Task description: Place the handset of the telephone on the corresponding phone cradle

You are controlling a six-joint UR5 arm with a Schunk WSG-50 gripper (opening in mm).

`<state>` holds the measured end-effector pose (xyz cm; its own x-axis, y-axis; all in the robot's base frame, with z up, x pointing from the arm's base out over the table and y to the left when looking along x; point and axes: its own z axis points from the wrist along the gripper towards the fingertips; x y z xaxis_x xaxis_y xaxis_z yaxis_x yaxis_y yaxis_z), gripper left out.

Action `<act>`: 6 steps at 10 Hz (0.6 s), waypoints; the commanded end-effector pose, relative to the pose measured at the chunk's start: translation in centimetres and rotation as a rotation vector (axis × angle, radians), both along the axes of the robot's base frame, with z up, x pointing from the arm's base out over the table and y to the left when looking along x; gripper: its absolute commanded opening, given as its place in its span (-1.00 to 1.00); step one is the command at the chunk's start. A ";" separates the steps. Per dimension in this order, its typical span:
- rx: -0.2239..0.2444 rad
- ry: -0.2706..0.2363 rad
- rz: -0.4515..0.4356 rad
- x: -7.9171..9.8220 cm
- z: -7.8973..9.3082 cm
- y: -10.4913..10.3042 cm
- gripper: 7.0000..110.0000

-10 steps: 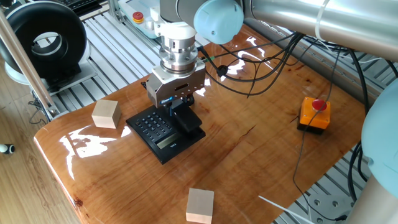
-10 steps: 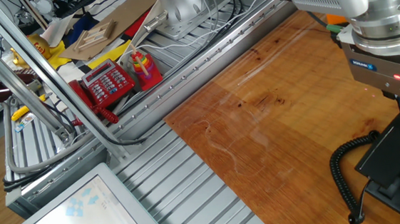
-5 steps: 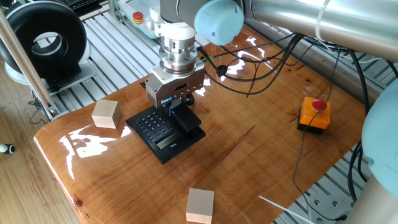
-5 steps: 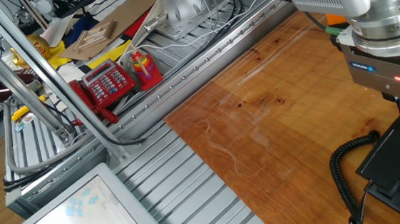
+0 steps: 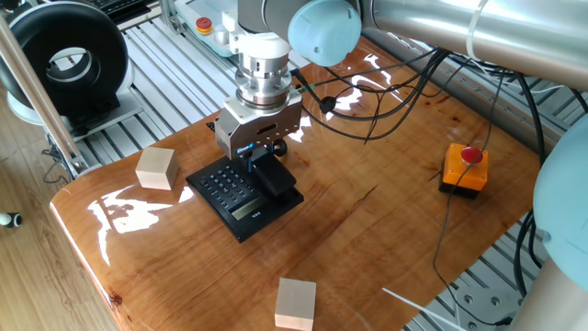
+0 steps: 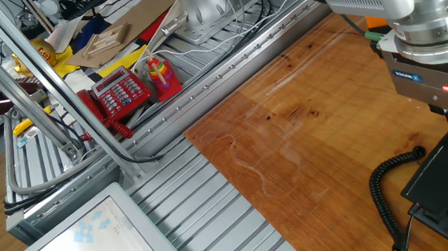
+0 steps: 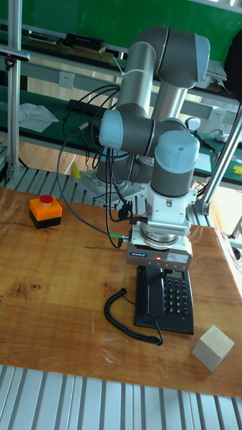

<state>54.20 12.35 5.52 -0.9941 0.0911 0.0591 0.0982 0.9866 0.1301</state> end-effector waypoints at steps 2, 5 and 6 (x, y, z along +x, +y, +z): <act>0.032 -0.009 -0.018 0.4 0.2 0.5 -0.28; 0.030 -0.009 -0.027 0.5 0.2 0.5 -0.28; 0.024 -0.011 -0.030 0.5 0.1 0.2 -0.28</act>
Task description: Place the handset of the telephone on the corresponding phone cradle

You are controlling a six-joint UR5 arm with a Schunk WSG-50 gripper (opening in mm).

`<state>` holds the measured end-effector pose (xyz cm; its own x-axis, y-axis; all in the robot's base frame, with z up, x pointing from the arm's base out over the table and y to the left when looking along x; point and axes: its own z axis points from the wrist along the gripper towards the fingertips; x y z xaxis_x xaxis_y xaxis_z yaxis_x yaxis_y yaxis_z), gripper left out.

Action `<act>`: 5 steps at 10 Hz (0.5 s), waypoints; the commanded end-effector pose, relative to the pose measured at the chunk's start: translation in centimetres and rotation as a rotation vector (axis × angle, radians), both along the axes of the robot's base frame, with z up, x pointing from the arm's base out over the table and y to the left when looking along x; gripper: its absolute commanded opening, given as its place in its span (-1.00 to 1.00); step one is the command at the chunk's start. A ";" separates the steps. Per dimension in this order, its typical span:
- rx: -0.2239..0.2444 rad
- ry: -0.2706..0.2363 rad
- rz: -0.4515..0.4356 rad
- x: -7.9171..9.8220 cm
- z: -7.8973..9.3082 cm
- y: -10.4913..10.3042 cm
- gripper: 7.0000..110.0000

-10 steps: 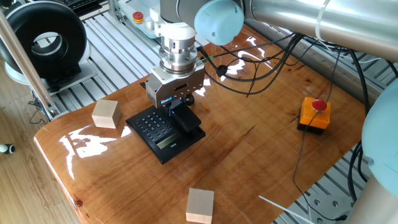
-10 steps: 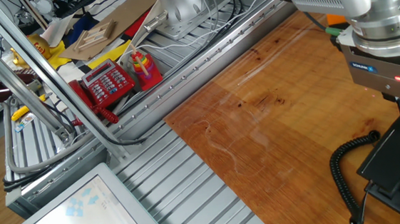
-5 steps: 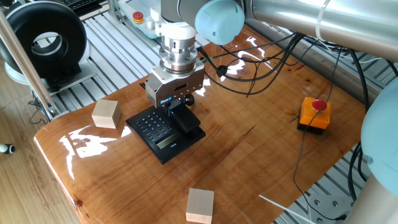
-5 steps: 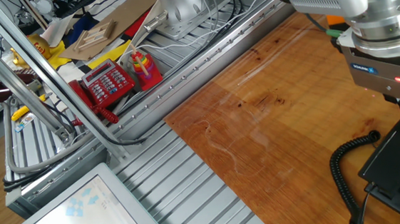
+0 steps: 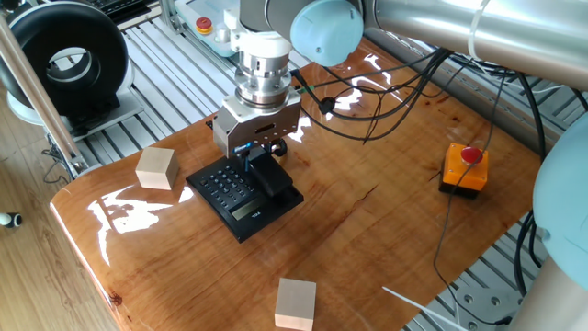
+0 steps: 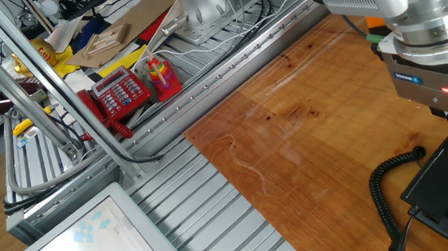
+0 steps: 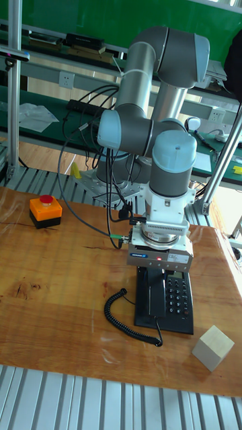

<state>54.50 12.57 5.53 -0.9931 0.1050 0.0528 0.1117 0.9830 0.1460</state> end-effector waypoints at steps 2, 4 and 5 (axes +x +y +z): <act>-0.006 0.005 -0.025 0.1 -0.1 -0.5 -0.28; -0.007 0.009 -0.025 0.0 -0.1 -0.6 -0.28; -0.004 0.008 -0.025 0.1 -0.1 -0.5 -0.28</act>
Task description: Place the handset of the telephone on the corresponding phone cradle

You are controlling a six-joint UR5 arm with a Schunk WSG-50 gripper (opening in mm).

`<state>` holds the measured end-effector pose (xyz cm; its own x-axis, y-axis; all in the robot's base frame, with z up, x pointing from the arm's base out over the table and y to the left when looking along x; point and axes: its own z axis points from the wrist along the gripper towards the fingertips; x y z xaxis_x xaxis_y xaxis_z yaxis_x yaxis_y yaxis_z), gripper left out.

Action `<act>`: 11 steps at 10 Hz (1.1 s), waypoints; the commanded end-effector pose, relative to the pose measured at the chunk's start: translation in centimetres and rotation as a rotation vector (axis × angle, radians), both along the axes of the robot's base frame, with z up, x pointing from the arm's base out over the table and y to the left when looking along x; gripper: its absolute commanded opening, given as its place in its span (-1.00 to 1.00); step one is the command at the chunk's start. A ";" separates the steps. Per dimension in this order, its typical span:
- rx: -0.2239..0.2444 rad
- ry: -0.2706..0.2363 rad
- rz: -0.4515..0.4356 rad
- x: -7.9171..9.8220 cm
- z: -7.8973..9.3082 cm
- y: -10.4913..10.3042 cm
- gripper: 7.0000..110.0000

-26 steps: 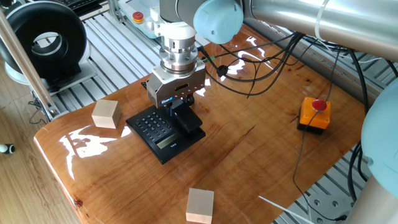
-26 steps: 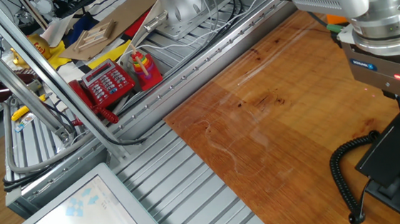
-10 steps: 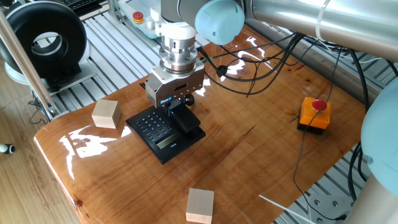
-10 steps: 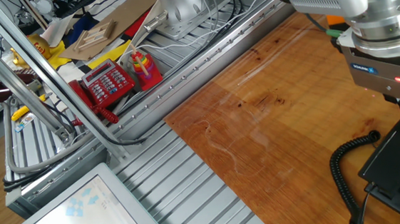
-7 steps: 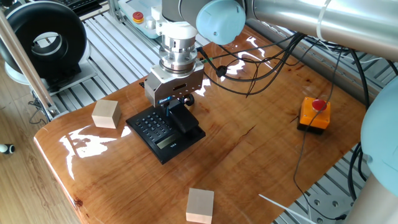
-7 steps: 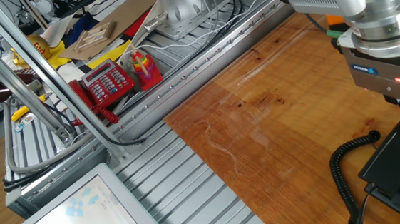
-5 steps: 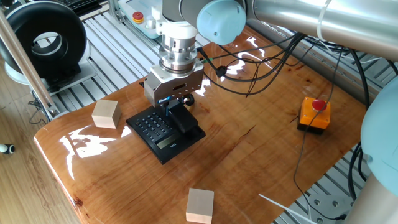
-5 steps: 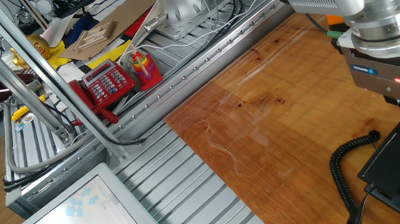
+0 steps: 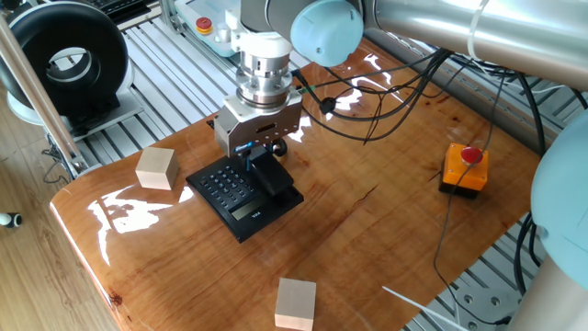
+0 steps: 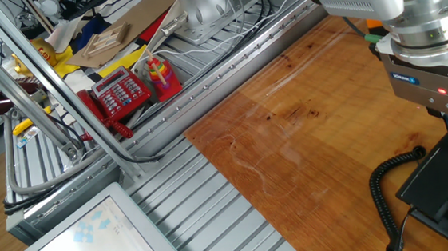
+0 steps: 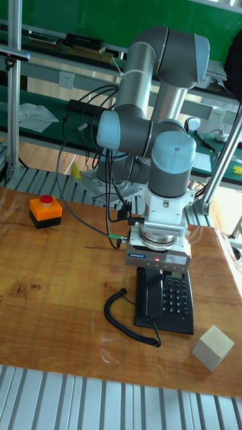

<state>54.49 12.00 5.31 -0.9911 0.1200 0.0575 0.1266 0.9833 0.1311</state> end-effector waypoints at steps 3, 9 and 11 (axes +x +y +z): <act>0.018 -0.004 0.006 0.2 0.2 0.2 -0.28; 0.042 -0.010 0.022 0.3 0.4 0.6 0.15; 0.042 -0.013 0.017 0.5 0.4 0.5 0.15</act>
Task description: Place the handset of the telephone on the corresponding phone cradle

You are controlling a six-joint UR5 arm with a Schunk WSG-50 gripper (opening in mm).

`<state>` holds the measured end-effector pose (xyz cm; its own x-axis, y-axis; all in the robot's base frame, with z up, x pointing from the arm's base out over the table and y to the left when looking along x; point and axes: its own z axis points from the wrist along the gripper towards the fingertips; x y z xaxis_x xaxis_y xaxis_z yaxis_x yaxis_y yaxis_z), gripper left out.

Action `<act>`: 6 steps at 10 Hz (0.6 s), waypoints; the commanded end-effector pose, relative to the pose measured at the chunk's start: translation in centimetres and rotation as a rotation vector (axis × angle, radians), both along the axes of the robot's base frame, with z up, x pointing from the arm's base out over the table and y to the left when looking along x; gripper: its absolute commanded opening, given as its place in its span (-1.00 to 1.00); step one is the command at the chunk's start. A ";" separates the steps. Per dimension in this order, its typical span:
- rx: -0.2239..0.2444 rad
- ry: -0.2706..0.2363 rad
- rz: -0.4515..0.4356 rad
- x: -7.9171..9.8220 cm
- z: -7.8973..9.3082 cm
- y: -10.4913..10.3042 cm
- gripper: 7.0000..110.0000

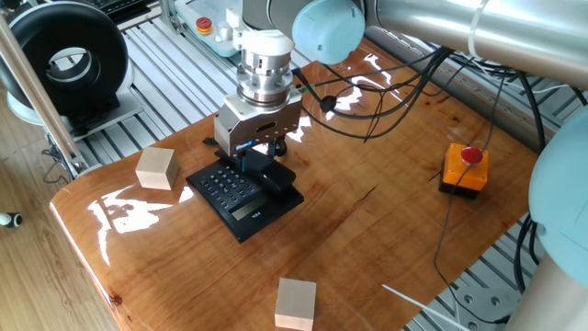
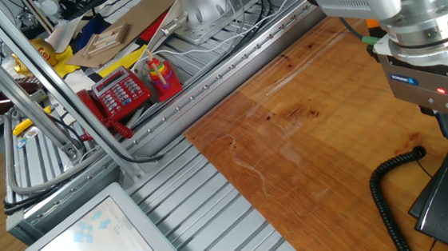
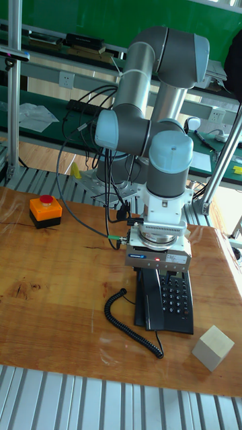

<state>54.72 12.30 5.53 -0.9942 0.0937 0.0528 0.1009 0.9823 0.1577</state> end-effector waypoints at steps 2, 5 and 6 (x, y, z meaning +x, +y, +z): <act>0.012 -0.012 -0.017 0.5 0.3 -0.1 0.15; -0.009 0.024 -0.029 -0.3 0.4 -1.0 0.15; 0.001 0.017 -0.025 -0.1 0.5 -0.8 -0.28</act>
<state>54.58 11.50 5.74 -0.9920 0.1083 0.0646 0.1168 0.9823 0.1466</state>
